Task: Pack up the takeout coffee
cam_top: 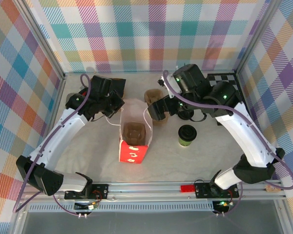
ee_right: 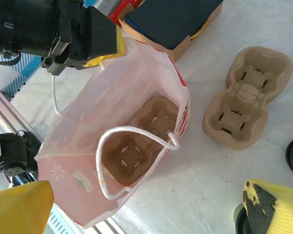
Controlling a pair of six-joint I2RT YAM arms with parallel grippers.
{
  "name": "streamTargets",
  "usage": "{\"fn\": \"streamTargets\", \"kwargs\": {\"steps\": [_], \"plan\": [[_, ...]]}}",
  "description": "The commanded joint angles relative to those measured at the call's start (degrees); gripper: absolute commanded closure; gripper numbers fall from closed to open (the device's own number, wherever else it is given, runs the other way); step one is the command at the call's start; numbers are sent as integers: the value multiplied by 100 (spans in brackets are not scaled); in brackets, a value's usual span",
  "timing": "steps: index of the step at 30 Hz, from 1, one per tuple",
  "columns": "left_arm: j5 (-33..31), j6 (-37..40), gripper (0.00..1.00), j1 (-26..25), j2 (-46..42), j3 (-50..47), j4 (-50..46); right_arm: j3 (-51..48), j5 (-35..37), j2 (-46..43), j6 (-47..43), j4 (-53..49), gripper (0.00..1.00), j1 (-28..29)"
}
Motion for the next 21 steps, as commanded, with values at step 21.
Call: {"fn": "streamTargets", "kwargs": {"steps": [21], "plan": [[352, -967, 100, 57, -303, -662, 627, -285, 144, -309, 46, 79, 1, -61]]}}
